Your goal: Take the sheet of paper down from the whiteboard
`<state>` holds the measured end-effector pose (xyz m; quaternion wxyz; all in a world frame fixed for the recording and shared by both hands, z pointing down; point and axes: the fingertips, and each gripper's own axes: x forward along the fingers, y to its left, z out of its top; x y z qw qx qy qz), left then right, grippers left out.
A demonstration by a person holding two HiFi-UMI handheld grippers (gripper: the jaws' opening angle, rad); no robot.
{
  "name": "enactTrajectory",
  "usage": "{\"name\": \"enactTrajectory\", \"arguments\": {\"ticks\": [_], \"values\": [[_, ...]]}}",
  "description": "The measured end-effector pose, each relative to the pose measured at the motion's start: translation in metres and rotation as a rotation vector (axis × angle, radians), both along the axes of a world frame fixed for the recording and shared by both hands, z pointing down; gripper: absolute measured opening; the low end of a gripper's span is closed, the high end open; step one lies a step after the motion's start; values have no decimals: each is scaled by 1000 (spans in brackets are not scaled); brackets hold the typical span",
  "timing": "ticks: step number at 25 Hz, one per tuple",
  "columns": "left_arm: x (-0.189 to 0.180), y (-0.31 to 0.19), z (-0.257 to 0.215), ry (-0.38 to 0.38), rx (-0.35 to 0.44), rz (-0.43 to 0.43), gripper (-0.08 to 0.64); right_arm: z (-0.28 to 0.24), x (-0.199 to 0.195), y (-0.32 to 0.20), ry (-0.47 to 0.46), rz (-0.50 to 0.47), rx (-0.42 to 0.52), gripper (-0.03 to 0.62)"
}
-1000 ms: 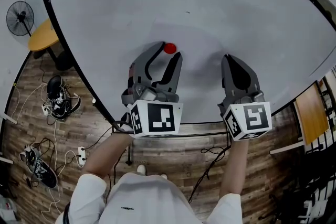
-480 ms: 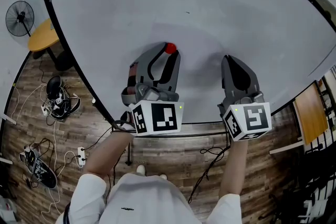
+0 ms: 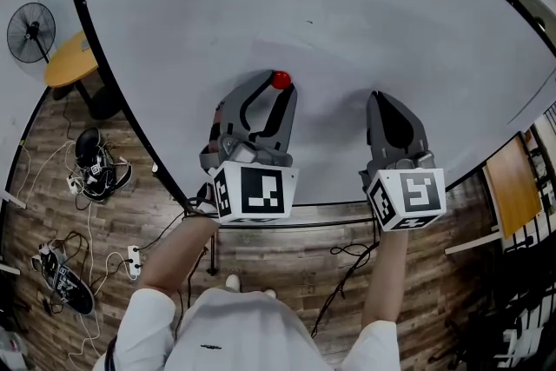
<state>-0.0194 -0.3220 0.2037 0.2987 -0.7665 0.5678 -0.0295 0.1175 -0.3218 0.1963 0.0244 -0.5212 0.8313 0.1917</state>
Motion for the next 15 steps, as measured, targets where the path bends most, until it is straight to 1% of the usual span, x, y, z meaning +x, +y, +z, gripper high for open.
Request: {"name": "enactTrajectory", "arguments": {"ticks": [5, 9, 15], "values": [[2, 11, 0, 26, -4, 42, 123, -1, 6, 1, -6, 43, 4, 9], [-2, 16, 0, 44, -14, 60, 123, 0, 7, 0, -9, 56, -4, 9], [-14, 27, 4, 104, -64, 92, 123, 6, 3, 6, -9, 67, -8, 9]]}}
